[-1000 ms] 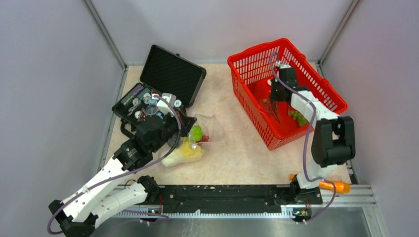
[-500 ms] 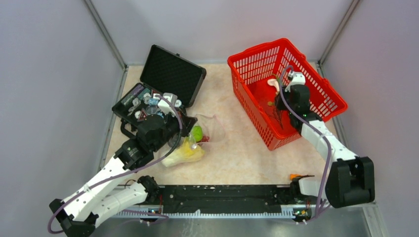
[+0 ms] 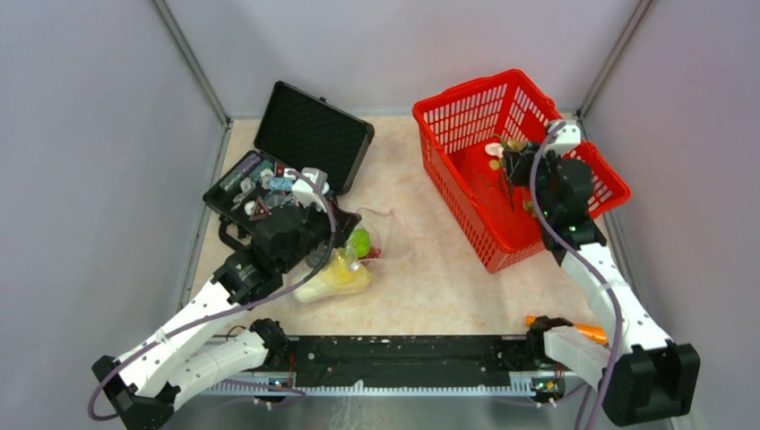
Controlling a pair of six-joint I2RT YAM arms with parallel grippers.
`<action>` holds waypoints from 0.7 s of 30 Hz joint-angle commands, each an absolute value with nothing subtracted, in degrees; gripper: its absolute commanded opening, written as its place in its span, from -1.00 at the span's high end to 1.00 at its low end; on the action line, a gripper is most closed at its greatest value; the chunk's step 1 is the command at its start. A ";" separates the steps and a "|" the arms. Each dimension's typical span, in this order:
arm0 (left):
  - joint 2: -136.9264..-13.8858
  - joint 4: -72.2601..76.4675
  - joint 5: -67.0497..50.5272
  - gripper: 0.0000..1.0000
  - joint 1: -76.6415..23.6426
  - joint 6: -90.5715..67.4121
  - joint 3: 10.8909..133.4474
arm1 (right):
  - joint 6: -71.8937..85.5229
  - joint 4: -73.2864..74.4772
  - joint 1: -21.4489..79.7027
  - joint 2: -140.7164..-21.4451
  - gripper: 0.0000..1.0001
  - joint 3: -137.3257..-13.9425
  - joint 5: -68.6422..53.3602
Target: Place the food in the zip-top bag and seal the zipper
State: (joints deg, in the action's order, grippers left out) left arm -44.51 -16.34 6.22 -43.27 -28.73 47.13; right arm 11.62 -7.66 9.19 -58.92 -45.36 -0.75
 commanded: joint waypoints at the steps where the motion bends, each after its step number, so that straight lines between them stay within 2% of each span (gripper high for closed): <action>1: -44.81 -13.34 4.56 1.00 -43.33 -28.03 49.57 | 10.88 -13.67 9.13 -52.24 1.00 -47.46 -10.74; 8: -44.97 -12.76 3.44 1.00 -43.33 -27.95 50.04 | 16.15 -13.21 9.07 -47.05 1.00 -50.52 -26.58; 14: -45.36 -11.74 1.35 1.00 -43.33 -28.11 50.02 | 26.18 -18.93 9.82 -46.94 1.00 -49.84 -41.66; 17: -45.56 -10.94 0.29 1.00 -43.34 -28.29 50.10 | 26.88 -20.57 13.50 -46.67 1.00 -48.83 -44.00; 21: -45.88 -9.82 -2.57 1.00 -43.33 -28.80 50.23 | 21.10 -15.06 21.78 -46.22 1.00 -48.77 -37.67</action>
